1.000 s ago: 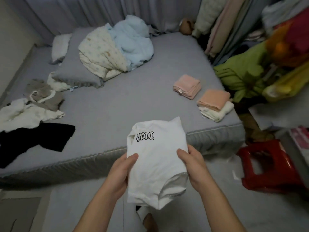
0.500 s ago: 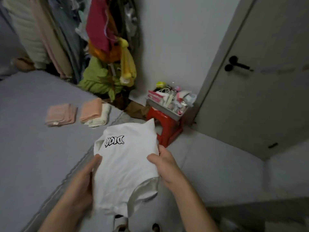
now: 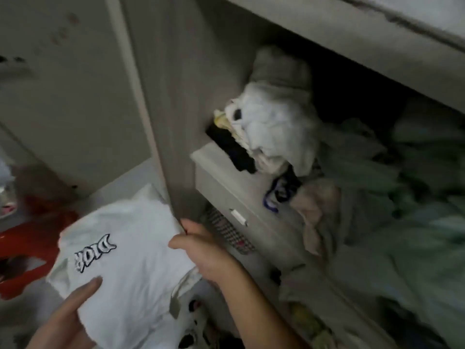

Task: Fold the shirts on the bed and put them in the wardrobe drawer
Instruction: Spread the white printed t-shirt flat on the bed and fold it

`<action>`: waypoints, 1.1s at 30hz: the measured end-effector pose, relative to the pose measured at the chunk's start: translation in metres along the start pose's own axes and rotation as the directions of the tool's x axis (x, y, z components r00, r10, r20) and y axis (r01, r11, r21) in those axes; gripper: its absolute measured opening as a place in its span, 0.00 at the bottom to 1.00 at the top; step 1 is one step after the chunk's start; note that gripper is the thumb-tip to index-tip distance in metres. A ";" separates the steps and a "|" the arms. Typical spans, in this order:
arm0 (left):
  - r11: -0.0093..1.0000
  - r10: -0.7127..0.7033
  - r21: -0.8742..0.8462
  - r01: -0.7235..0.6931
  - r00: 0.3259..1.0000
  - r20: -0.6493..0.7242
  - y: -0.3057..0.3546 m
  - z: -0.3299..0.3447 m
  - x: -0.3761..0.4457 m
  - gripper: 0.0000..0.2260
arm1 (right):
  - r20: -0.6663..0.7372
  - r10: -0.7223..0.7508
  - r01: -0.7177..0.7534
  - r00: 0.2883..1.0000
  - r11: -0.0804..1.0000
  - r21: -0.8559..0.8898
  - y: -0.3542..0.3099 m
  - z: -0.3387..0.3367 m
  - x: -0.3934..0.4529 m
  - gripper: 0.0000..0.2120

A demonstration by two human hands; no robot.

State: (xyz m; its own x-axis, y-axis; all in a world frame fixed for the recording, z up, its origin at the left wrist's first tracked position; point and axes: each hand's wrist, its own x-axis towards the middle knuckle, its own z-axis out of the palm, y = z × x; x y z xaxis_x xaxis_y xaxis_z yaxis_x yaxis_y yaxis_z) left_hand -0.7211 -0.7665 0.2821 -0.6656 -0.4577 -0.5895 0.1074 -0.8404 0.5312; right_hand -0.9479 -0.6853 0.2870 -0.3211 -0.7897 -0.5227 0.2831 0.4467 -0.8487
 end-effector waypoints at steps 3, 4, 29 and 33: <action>0.986 -0.054 0.162 0.037 0.993 0.102 -0.021 0.020 0.022 0.19 | -0.176 0.021 0.003 0.984 0.991 0.137 0.028 -0.031 -0.037 0.23; 0.974 -0.137 0.198 0.106 0.979 0.153 -0.027 0.022 0.025 0.18 | -0.226 0.025 0.015 0.974 0.985 0.174 0.039 -0.039 -0.050 0.22; 0.858 -0.401 0.432 0.277 0.888 0.227 -0.195 0.088 -0.009 0.26 | -0.706 0.486 0.592 0.516 0.393 0.703 0.250 -0.178 -0.215 0.11; 0.850 -0.404 0.453 0.271 0.885 0.230 -0.192 0.082 -0.025 0.26 | -0.714 0.509 0.581 0.480 0.425 0.694 0.244 -0.179 -0.221 0.06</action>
State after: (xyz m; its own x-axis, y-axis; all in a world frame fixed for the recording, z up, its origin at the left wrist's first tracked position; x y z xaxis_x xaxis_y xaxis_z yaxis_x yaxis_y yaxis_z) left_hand -0.7855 -0.5700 0.2452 -0.8024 0.0015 -0.5968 -0.4231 -0.7066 0.5672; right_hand -0.9699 -0.3260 0.1811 -0.6556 0.1486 -0.7404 0.5607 -0.5609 -0.6091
